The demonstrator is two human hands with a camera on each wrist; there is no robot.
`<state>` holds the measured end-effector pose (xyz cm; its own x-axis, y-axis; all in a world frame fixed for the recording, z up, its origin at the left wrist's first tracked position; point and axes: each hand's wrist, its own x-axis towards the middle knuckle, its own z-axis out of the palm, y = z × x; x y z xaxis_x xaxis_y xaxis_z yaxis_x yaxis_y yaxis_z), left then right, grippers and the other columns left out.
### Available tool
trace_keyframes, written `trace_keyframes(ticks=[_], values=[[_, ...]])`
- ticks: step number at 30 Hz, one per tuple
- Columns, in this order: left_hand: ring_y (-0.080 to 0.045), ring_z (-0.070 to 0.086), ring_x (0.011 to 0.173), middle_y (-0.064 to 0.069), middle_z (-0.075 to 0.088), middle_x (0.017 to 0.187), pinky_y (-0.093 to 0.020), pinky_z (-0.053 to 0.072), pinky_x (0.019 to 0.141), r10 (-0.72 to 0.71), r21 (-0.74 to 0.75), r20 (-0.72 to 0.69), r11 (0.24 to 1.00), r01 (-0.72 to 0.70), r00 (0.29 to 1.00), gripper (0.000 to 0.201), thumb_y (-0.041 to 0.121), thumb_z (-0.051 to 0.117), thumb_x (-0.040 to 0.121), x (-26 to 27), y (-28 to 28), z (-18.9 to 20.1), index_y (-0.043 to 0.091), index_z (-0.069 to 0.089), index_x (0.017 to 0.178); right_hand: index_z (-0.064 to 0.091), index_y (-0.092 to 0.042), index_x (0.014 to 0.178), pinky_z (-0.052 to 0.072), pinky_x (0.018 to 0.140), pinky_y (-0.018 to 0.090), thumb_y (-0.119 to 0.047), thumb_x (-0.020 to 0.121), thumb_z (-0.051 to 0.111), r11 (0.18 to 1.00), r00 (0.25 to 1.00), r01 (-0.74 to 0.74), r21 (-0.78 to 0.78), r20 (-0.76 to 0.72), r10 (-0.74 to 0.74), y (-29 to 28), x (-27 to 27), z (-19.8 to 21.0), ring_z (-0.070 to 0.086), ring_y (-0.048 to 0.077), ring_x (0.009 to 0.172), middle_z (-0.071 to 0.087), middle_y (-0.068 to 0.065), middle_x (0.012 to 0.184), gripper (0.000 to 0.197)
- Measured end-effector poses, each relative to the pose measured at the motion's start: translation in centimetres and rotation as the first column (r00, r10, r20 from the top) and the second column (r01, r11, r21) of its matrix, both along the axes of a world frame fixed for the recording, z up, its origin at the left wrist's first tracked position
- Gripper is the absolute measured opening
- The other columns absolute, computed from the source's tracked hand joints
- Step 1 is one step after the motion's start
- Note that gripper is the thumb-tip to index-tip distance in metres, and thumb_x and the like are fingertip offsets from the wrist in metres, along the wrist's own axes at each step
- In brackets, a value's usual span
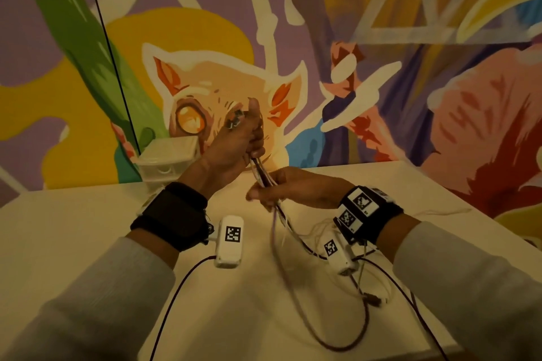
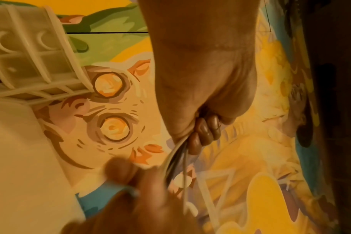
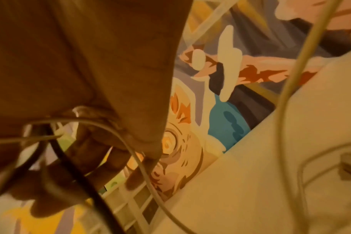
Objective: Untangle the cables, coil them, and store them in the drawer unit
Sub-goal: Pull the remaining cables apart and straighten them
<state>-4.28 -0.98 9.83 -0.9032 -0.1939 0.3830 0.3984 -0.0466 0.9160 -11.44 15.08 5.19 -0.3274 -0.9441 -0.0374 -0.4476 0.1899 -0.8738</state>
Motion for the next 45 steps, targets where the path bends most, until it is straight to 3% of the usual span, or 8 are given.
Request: trace_keyframes(ticks=[8, 17, 20, 24, 28, 33, 41, 45], values=[[-0.012, 0.03, 0.041, 0.008, 0.032, 0.048, -0.026, 0.028, 0.049, 0.428, 0.048, 0.013, 0.903, -0.428, 0.904, 0.058, 0.061, 0.052, 0.105, 0.9, -6.8, 1.5, 0.025, 0.037, 0.061, 0.061, -0.015, 0.095, 0.054, 0.07, 0.036, -0.067, 0.099, 0.049, 0.984, 0.929, 0.159, 0.075, -0.35, -0.123, 5.1, -4.7, 3.8, 0.056, 0.013, 0.066, 0.055, -0.004, 0.076, 0.054], [-0.025, 0.051, 0.052, -0.011, 0.047, 0.05, -0.039, 0.036, 0.057, 0.768, -0.382, -0.263, 0.474, -0.794, 0.585, 0.072, 0.067, 0.047, 0.104, -0.9, -7.8, 1.6, 0.01, 0.044, 0.061, 0.068, -0.02, 0.096, 0.037, 0.062, 0.03, -0.05, 0.105, 0.053, 0.924, 0.322, 0.377, -0.068, -0.925, -0.2, 9.6, -7.4, 9.5, 0.058, 0.017, 0.069, 0.062, -0.006, 0.076, 0.035], [-0.029, 0.042, 0.07, -0.018, 0.034, 0.063, -0.045, 0.023, 0.065, 0.77, -0.481, -0.41, 0.273, -0.834, 0.488, 0.063, 0.053, 0.044, 0.111, -0.3, -10.9, 0.3, 0.004, 0.044, 0.071, 0.072, -0.022, 0.098, 0.042, 0.06, 0.026, -0.047, 0.104, 0.056, 0.844, 0.489, 0.47, 0.257, -0.872, -0.006, 11.9, -9.1, 8.8, 0.063, 0.013, 0.069, 0.066, -0.009, 0.075, 0.03], [-0.027, 0.024, 0.071, -0.011, 0.021, 0.062, -0.047, 0.018, 0.064, 0.737, -0.509, -0.456, 0.245, -0.825, 0.499, 0.067, 0.066, 0.035, 0.108, 1.0, -12.6, -0.8, 0.016, 0.028, 0.065, 0.064, -0.019, 0.102, 0.03, 0.055, 0.028, -0.043, 0.105, 0.055, 0.854, 0.045, 0.466, -0.233, -0.957, -0.286, 15.0, -11.6, 8.3, 0.054, 0.02, 0.064, 0.053, -0.009, 0.074, 0.026], [-0.033, 0.027, 0.064, -0.013, 0.027, 0.064, -0.051, 0.024, 0.06, 0.775, -0.538, -0.437, 0.182, -0.823, 0.457, 0.072, 0.071, 0.028, 0.107, 1.4, -13.7, -0.3, 0.01, 0.042, 0.071, 0.075, -0.027, 0.104, 0.055, 0.071, 0.042, -0.071, 0.094, 0.052, 0.868, 0.273, 0.491, 0.073, -0.959, -0.074, 15.0, -12.6, 9.0, 0.063, 0.023, 0.08, 0.071, 0.002, 0.089, 0.05], [-0.049, 0.055, 0.074, -0.027, 0.042, 0.073, -0.058, 0.041, 0.07, 0.858, -0.553, -0.254, 0.249, -0.795, 0.446, 0.062, 0.081, 0.028, 0.101, 1.6, -19.2, -2.2, 0.027, 0.033, 0.069, 0.071, -0.017, 0.085, 0.047, 0.079, 0.033, -0.04, 0.103, 0.062, 0.898, 0.909, 0.298, 0.325, -0.382, -0.163, 15.3, -9.6, 9.9, 0.058, 0.015, 0.076, 0.065, -0.002, 0.077, 0.031], [0.001, 0.069, 0.1, 0.009, 0.078, 0.109, -0.025, 0.052, 0.091, 0.416, -0.732, -0.103, 0.583, -0.352, 0.904, 0.048, 0.069, 0.078, 0.082, 0.0, -2.9, -3.5, 0.03, 0.079, 0.111, 0.074, -0.01, 0.1, 0.055, 0.07, 0.02, -0.038, 0.102, 0.066, 0.915, 0.933, 0.216, 0.34, -0.348, -0.091, 9.1, -8.1, 5.6, 0.069, 0.005, 0.072, 0.069, -0.001, 0.079, 0.029], [-0.015, 0.065, 0.116, 0.012, 0.071, 0.125, -0.032, 0.049, 0.091, 0.396, -0.958, 0.075, 0.285, -0.045, 0.915, 0.11, 0.097, 0.073, 0.051, -2.3, 2.6, -4.3, 0.042, 0.056, 0.145, 0.072, -0.006, 0.109, 0.06, 0.088, 0.033, -0.037, 0.102, 0.066, 0.932, 0.947, 0.179, 0.316, -0.313, -0.075, 7.2, -7.5, 4.7, 0.073, 0.017, 0.087, 0.071, 0.006, 0.09, 0.032]])
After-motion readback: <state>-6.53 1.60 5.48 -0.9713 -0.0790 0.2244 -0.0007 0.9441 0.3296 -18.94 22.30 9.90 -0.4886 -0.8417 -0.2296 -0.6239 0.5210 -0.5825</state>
